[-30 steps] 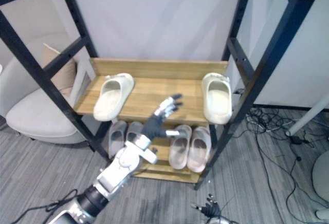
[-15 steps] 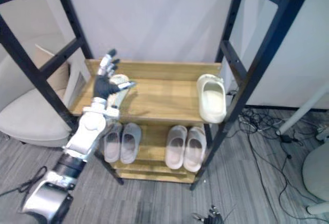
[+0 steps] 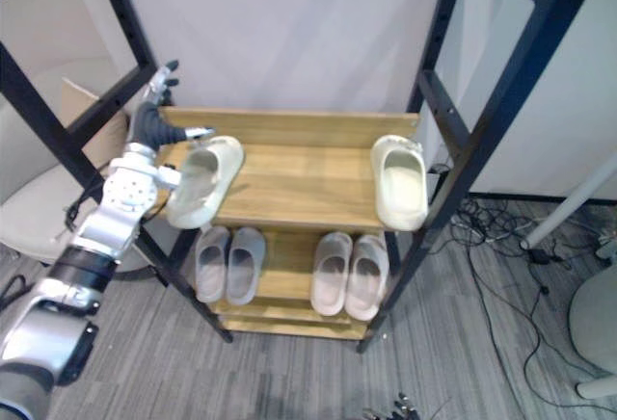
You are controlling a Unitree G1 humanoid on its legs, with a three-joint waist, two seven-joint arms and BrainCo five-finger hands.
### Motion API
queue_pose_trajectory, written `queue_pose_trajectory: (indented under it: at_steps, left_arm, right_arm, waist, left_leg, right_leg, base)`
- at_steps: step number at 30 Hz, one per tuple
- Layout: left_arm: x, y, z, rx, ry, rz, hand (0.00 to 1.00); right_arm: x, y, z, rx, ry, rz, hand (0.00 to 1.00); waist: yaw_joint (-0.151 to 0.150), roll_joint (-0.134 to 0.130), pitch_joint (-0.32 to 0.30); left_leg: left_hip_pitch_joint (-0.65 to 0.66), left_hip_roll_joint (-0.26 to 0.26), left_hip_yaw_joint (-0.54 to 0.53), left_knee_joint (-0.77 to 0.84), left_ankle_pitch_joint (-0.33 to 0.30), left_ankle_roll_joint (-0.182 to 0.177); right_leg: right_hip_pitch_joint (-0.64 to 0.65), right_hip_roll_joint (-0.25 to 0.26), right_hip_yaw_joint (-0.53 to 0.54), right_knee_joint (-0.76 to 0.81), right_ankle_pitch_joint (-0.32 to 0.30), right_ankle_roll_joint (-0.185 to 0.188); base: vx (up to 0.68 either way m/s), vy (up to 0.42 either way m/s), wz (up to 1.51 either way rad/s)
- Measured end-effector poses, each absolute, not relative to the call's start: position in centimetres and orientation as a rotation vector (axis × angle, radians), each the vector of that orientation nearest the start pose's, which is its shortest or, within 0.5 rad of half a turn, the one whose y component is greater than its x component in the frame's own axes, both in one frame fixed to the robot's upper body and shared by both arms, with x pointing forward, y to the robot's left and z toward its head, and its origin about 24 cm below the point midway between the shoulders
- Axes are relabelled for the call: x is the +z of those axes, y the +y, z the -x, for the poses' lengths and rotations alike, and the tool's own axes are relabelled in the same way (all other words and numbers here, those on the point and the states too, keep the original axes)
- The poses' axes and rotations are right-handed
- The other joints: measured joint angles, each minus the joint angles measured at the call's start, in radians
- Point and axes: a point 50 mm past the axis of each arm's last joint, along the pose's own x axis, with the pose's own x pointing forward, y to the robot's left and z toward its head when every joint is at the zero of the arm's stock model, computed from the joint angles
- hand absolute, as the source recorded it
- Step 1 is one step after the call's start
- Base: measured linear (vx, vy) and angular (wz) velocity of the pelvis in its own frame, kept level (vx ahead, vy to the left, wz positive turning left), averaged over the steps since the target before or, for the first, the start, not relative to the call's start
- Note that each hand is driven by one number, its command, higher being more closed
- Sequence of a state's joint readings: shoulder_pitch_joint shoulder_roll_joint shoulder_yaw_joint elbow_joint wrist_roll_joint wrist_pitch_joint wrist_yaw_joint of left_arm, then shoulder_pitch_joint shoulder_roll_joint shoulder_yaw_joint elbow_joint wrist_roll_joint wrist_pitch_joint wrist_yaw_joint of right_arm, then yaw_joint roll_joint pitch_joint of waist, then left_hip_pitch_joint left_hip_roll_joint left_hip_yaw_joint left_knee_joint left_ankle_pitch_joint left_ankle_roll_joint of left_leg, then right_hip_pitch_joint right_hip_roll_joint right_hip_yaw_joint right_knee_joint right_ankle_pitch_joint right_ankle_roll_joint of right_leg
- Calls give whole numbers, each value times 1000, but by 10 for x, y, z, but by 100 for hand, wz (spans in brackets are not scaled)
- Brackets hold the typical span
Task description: Organize the slippers on the shoe rack
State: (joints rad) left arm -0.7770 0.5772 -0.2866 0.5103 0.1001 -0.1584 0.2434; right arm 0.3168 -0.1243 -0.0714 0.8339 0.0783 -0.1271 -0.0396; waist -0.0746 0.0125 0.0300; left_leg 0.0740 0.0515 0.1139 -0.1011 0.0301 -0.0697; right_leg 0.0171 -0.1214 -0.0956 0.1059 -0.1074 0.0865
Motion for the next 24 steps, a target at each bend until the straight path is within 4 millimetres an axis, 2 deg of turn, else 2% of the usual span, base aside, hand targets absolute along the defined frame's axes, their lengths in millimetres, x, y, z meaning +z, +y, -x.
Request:
queue_pose_trajectory:
  at_steps: [6,9,24]
  left_arm:
    - [188,203,-377,66,-398,-932,0]
    - [184,206,-378,65,-374,-978,0]
    - [178,235,-379,120,-275,-1097,0]
  right_arm:
    - [-147,-219,-53,-272,989,36,0]
    - [-146,-218,-50,-274,992,34,0]
    - [-146,-219,-48,-273,988,35,0]
  waist:
    - [-8,10,3]
    - [-10,11,3]
    - [-10,15,3]
  left_leg:
    - [-1,0,15,0,0,0]
    - [2,0,19,0,0,0]
    - [3,-1,38,0,0,0]
  right_leg:
    - [-16,1,16,13,-1,-1]
    - [-16,0,19,15,-1,-1]
    - [-30,1,40,25,0,0]
  base:
    - [-1,-4,-7]
    - [-14,-3,-4]
    - [-9,-1,-4]
